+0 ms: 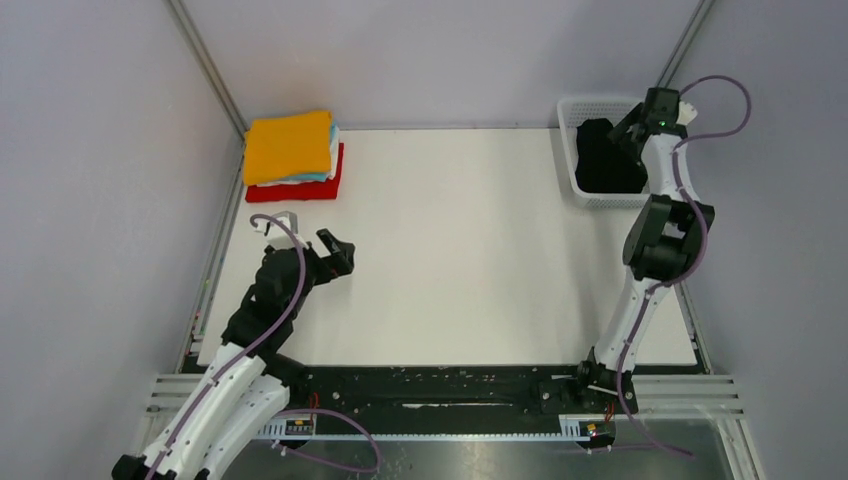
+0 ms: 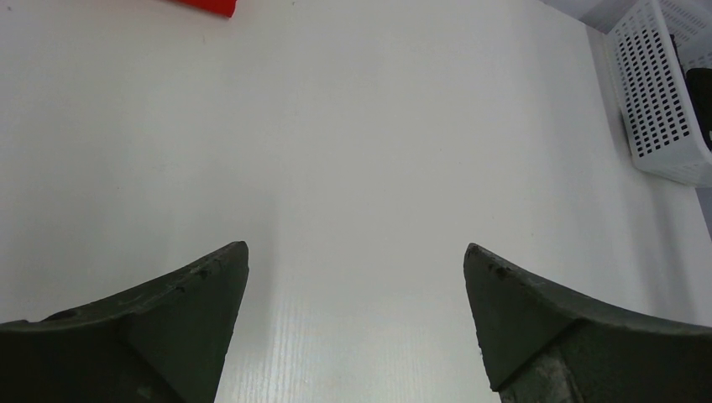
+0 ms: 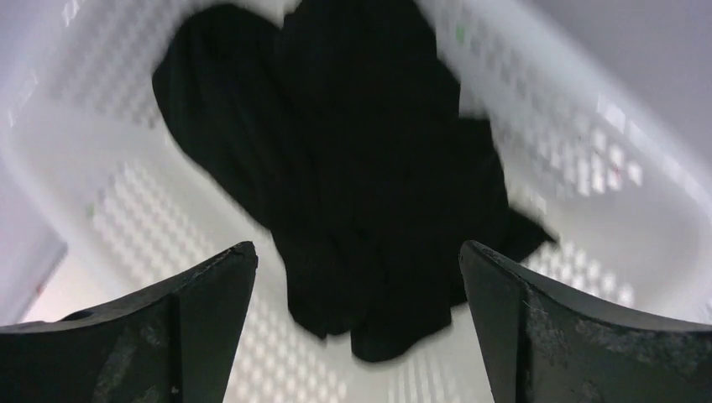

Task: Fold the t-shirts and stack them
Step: Grab crumpled tshirt from bin with the right arm

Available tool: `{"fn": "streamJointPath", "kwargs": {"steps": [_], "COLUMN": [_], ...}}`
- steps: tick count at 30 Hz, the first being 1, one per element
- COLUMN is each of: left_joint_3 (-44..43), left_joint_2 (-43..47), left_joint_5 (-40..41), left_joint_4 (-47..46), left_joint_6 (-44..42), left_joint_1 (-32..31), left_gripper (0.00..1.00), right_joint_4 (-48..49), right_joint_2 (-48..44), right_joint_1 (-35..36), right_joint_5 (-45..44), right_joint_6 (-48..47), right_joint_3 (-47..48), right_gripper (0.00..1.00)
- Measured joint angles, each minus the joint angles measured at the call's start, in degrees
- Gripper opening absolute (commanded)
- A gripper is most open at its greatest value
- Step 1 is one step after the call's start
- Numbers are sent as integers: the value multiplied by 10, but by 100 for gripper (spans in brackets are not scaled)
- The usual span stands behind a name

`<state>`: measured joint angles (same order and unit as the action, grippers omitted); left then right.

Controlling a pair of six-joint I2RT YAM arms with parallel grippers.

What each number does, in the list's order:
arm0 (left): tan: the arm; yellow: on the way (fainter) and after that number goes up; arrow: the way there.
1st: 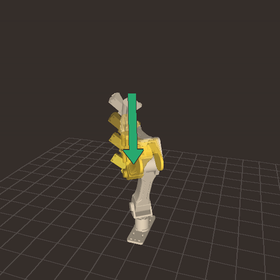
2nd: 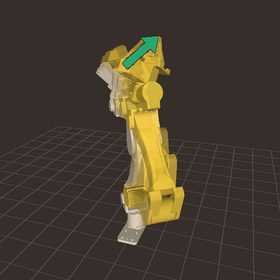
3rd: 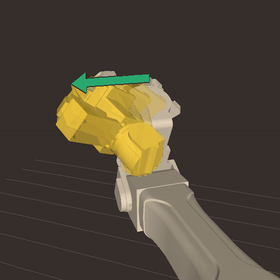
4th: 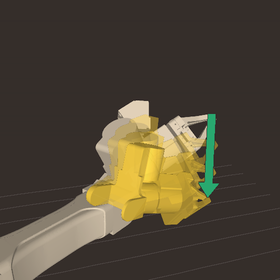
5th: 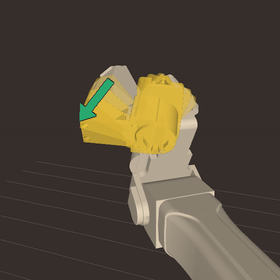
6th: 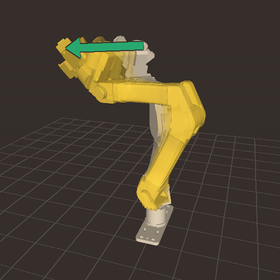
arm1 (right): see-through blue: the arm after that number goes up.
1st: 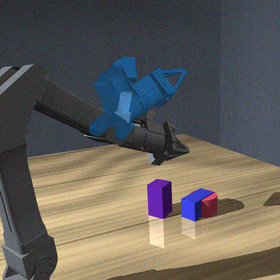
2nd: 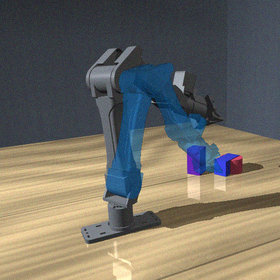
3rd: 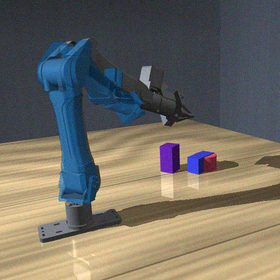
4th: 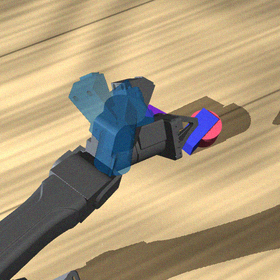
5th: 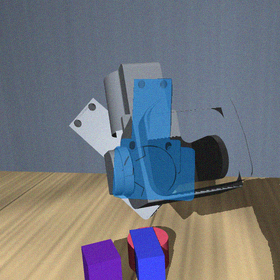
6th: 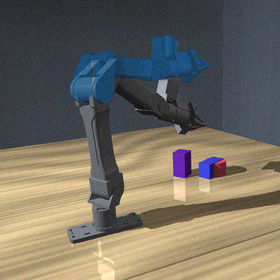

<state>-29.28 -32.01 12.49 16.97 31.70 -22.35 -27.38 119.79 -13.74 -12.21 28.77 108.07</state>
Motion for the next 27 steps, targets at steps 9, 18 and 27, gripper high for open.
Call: {"fn": "streamJointPath", "kwargs": {"steps": [9, 18, 27], "left_joint_3": [-8, -26, -52], "left_joint_2": [-58, -130, -210], "left_joint_5": [15, 15, 13], "left_joint_4": [-8, -25, -42], "left_joint_6": [-4, -4, -8], "left_joint_1": [0, 0, 0], "left_gripper": [99, 99, 99], "right_joint_4": [-19, 6, 103], "right_joint_2": [243, 276, 288], "right_joint_1": [-23, -15, 11], "right_joint_5": [-19, -2, -21], "right_joint_6": [-173, -398, -658], "right_joint_3": [333, 314, 259], "right_gripper": [100, 98, 98]}}
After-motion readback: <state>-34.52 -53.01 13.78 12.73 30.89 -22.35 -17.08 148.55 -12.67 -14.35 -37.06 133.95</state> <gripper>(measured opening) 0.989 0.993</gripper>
